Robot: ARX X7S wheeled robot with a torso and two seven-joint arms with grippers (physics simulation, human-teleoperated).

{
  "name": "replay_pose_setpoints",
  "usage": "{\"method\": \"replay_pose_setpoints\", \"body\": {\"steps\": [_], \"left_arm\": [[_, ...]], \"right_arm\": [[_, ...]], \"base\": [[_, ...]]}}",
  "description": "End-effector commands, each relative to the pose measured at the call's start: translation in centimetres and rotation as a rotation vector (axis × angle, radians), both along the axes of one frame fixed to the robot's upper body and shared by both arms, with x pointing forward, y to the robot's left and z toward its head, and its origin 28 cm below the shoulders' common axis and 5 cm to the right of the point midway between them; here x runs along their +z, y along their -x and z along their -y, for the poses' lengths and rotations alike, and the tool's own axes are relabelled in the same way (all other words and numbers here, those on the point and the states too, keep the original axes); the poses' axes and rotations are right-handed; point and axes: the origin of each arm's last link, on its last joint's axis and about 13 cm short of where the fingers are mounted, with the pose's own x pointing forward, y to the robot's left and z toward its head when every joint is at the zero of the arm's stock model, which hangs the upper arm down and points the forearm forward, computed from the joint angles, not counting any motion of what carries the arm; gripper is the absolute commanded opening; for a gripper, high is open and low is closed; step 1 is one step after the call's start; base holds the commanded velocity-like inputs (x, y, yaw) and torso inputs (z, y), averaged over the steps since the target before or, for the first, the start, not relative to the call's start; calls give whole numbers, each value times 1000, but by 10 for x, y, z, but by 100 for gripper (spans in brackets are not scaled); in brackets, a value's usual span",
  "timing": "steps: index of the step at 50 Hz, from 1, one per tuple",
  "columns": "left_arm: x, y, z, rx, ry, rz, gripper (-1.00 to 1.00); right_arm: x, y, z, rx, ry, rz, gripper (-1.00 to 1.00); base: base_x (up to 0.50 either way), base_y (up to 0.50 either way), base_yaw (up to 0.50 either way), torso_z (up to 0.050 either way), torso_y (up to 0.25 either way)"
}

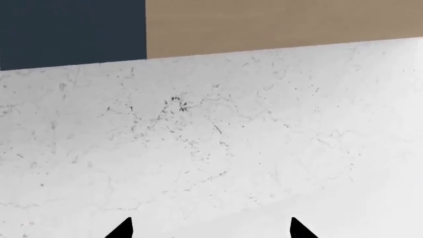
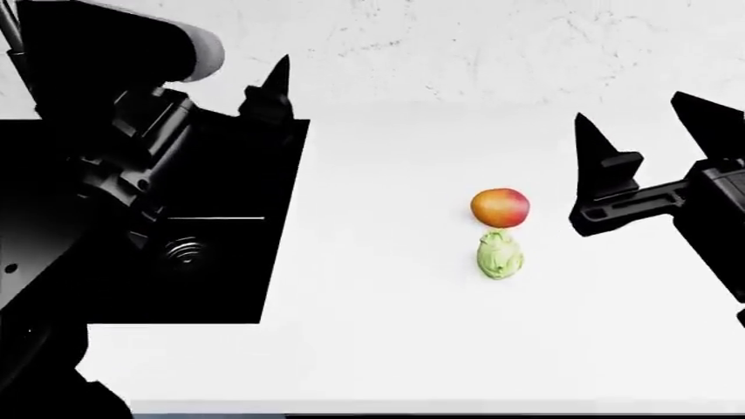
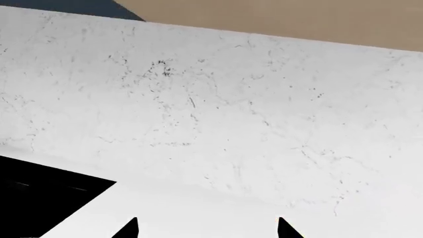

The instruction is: Pick the brussel sprout, mango from the counter and place them in the cabinet. Then close the cabinet.

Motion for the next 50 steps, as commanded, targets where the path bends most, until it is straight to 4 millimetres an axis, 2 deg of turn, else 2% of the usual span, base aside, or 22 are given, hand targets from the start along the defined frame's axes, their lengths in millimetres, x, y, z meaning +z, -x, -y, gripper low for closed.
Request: {"method": "replay_pose_setpoints", "body": {"steps": [1,8,20,31,40,50], "left_arm": [[49,-12,-6,-60,-49,-24,100],[55,-9,-7,-104,-67,-41,100],[66,-6,-8,-103,-63,-13,100],[61,-6,-8,-114,-85,-22,100],[50,10,-7,-330,-284,-76,100],[46,30,-15,-485,-393,-165,100]], "right_arm": [[45,-5,15,95,-30,13,100],[53,-6,18,136,-10,-3,100],[72,-5,12,233,78,-26,100],[71,-2,15,239,85,-31,100],[74,1,16,226,93,-22,100],[73,0,17,209,93,-27,100]], "base": [[371,-277,0,0,0],[374,-283,0,0,0],[372,-285,0,0,0],[149,-307,0,0,0],[0,0,0,0,0],[0,0,0,0,0]]}}
